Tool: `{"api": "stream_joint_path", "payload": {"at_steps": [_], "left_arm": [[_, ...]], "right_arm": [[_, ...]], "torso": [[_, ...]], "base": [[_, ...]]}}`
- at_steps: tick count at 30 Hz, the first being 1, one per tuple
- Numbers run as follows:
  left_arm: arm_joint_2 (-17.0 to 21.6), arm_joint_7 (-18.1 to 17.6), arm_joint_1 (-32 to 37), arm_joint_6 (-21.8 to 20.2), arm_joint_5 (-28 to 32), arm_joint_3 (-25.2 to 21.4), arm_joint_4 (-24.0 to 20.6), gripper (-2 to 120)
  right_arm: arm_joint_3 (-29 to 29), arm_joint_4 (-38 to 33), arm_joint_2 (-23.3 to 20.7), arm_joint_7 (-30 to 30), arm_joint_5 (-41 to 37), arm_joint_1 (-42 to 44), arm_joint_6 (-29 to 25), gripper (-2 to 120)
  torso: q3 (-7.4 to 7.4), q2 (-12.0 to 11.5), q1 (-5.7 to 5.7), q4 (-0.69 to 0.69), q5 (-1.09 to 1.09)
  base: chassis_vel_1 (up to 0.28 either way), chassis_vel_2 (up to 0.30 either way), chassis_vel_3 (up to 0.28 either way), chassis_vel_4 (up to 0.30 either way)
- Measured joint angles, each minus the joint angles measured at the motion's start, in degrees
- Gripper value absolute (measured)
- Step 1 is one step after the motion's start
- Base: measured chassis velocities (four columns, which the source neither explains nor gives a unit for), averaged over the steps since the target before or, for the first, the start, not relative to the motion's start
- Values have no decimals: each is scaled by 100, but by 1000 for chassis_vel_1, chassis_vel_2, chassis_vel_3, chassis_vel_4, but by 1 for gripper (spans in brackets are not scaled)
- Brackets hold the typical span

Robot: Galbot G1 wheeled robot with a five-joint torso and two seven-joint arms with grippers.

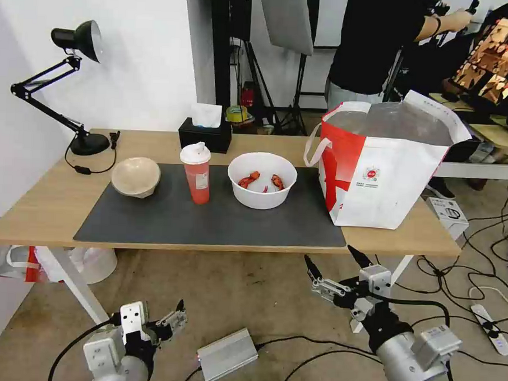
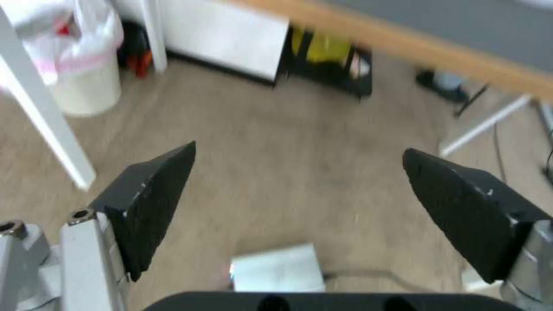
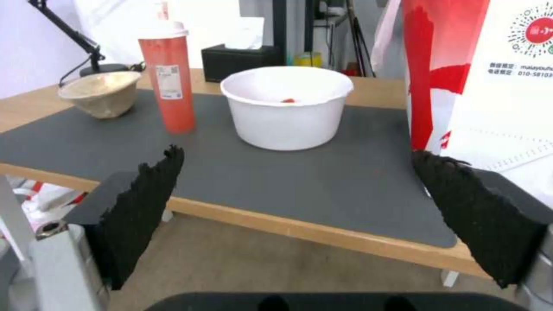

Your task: Pick up the trash from the table and place it into the takeout bag.

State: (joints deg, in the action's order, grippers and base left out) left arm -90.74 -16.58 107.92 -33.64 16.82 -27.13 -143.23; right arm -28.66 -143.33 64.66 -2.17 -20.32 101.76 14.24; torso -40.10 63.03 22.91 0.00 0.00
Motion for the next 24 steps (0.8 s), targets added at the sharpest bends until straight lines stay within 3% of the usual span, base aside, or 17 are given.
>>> {"api": "stream_joint_path", "payload": {"at_steps": [2,5,6,9,11,13,20,24], "left_arm": [[6,61,10,229,-34,-12,0,97],[31,248,37,923,-139,-52,-1,97],[31,248,37,923,-139,-52,-1,97],[56,428,62,1596,-236,-88,-8,97],[58,451,65,1677,-248,-92,-9,97],[73,563,80,2100,-312,-115,-10,97],[79,592,84,2210,-328,-121,-10,97],[73,769,54,2638,-327,-180,-10,97]], "right_arm": [[7,11,-1,2,1,-3,-1,100],[33,65,5,15,8,-23,-2,100],[33,65,5,15,8,-23,-2,100],[48,112,6,29,12,-35,-12,100],[50,114,5,29,12,-37,-13,100],[63,122,1,36,13,-53,-14,100],[69,153,-24,44,10,-86,-15,100],[69,153,-34,44,8,-92,-15,100]], "torso": [[0,0,0,0,0],[0,0,0,0,0],[0,0,0,0,0],[0,0,0,0,0],[0,0,0,0,0],[0,0,0,0,0],[0,0,0,0,0],[0,0,0,0,-1]], "base": [[0,0,0,0],[0,0,0,0],[0,0,0,0],[0,0,0,0],[0,0,0,0],[0,0,0,0],[0,0,0,0],[0,0,0,0]]}}
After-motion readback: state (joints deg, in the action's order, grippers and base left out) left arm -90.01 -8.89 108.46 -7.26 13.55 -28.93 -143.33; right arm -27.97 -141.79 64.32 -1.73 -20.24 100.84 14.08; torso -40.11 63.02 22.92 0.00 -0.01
